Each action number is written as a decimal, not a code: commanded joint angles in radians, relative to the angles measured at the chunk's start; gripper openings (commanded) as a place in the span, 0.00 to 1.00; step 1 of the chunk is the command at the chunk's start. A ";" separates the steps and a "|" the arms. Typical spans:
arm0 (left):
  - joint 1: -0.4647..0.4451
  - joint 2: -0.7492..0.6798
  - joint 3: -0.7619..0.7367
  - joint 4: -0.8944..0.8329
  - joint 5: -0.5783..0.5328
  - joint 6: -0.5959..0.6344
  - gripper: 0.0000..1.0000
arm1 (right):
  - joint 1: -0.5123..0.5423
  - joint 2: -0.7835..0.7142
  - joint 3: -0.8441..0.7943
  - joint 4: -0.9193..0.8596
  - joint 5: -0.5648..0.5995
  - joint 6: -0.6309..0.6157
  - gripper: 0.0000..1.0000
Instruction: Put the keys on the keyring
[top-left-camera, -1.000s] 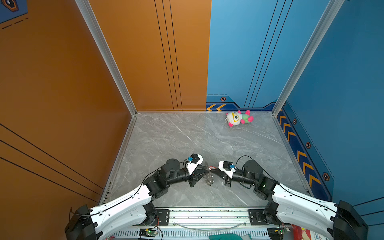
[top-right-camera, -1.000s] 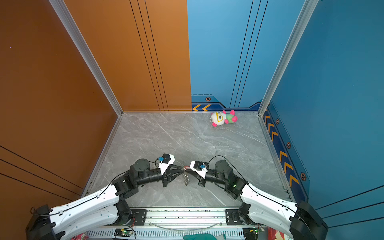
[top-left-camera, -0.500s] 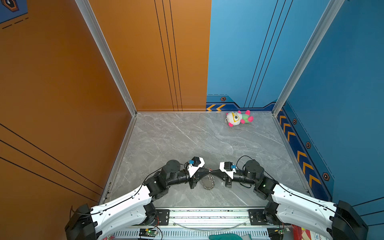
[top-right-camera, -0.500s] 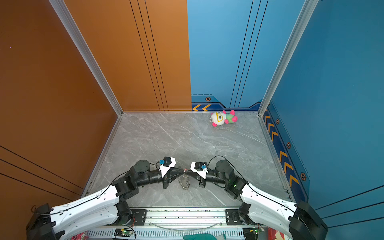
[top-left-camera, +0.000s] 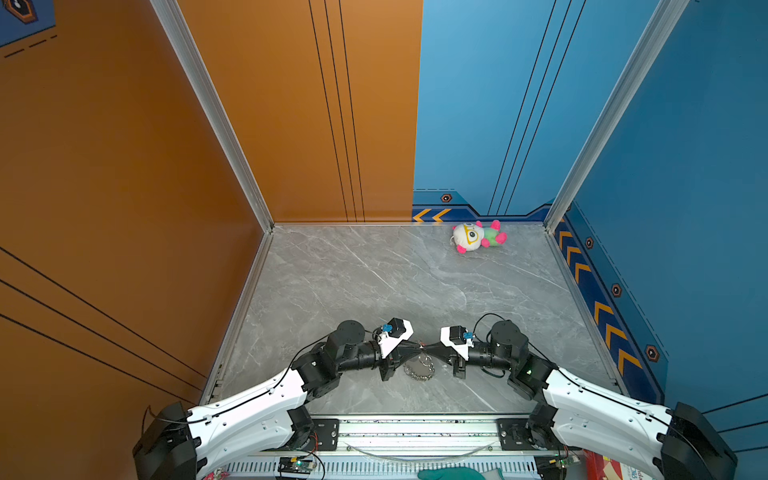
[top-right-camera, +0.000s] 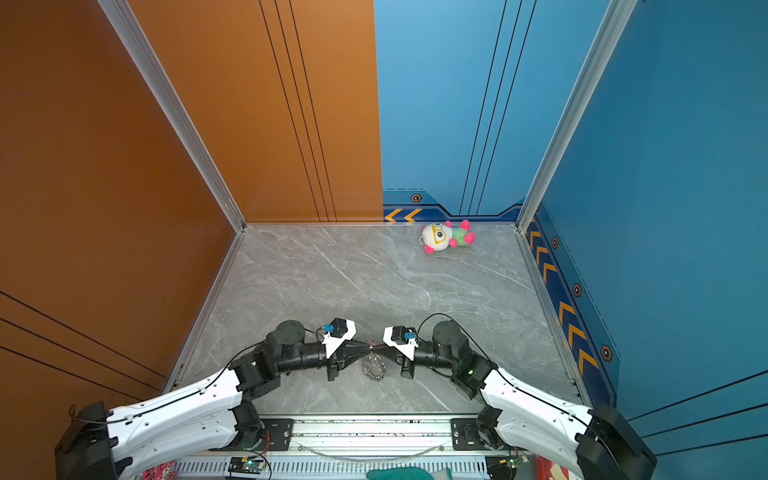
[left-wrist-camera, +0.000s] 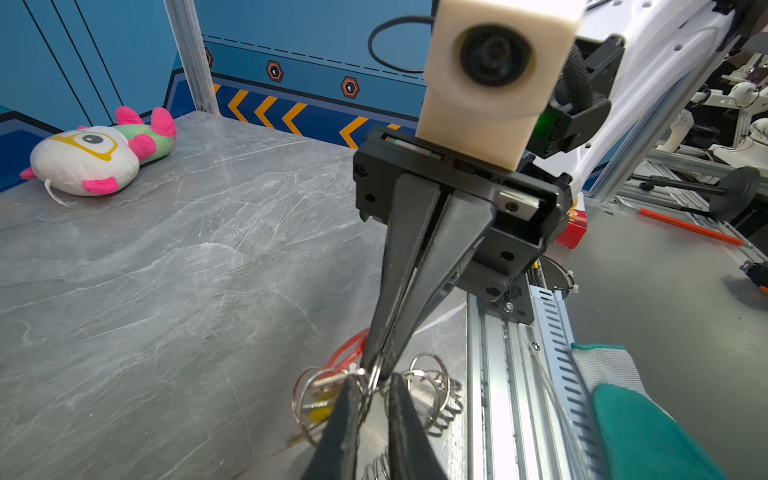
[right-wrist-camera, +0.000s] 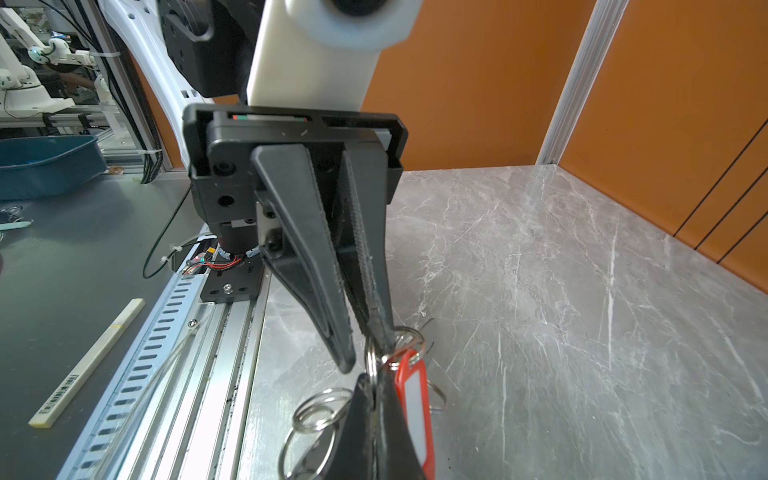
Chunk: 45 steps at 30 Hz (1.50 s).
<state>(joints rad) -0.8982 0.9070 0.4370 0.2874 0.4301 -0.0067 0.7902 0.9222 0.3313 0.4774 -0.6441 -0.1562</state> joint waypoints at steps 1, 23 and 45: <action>-0.030 0.002 -0.030 -0.007 0.082 0.032 0.15 | -0.009 -0.040 0.012 0.055 -0.057 -0.010 0.00; -0.056 0.029 -0.011 -0.039 -0.050 0.085 0.00 | 0.002 -0.031 0.126 -0.230 0.004 -0.097 0.00; -0.078 -0.004 -0.010 -0.094 -0.111 0.123 0.00 | 0.122 0.015 0.416 -0.877 0.204 -0.323 0.15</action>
<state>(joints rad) -0.9634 0.9173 0.4377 0.2428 0.3328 0.1085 0.9051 0.9627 0.7212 -0.3027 -0.4900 -0.4530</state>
